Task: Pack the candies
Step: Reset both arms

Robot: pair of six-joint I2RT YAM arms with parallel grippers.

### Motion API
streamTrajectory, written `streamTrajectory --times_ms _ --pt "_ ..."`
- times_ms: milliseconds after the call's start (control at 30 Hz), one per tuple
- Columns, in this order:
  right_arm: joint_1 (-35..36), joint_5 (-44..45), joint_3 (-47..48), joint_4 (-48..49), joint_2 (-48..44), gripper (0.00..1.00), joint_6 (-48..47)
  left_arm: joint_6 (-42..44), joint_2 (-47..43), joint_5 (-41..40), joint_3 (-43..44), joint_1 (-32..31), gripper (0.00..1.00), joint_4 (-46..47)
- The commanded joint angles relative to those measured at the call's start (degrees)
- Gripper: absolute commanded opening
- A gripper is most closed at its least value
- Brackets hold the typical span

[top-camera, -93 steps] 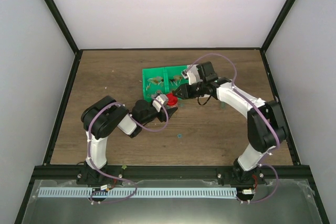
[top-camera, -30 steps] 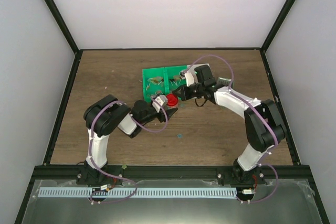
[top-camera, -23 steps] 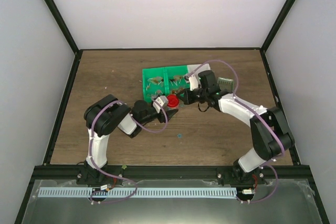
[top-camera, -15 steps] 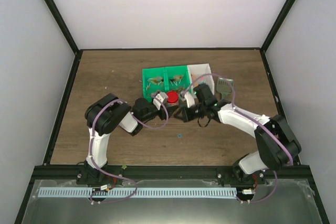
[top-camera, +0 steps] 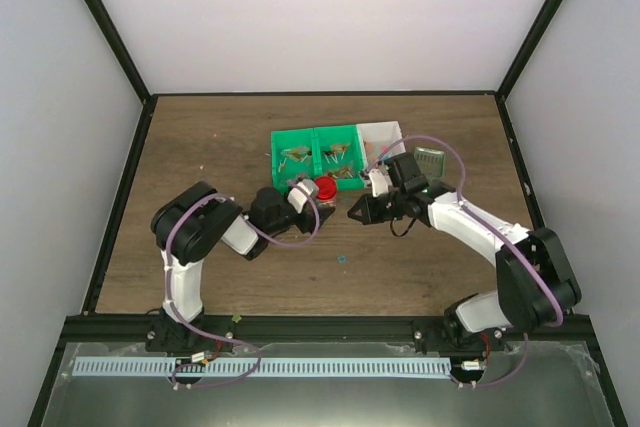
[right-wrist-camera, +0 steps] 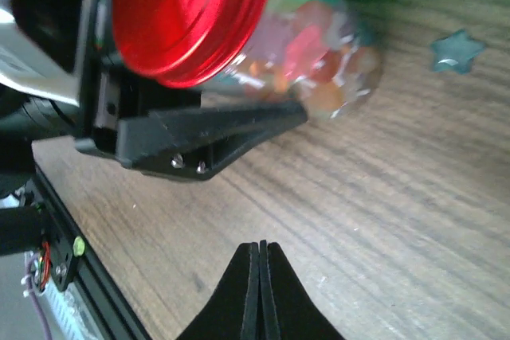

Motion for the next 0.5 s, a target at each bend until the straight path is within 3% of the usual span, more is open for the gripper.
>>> streamTrajectory --times_ms 0,233,467 --pt "-2.74 1.01 3.26 -0.03 1.2 0.01 -1.12 2.98 0.36 -2.03 -3.24 0.35 0.8 -19.58" --pt "-6.82 3.35 3.46 3.36 0.18 0.01 0.44 6.02 -5.59 -3.69 -3.55 -0.09 1.0 -23.38" --pt "-9.82 11.8 2.33 9.57 -3.94 0.25 2.43 6.05 -16.03 -5.79 -5.05 -0.26 1.0 -26.24"
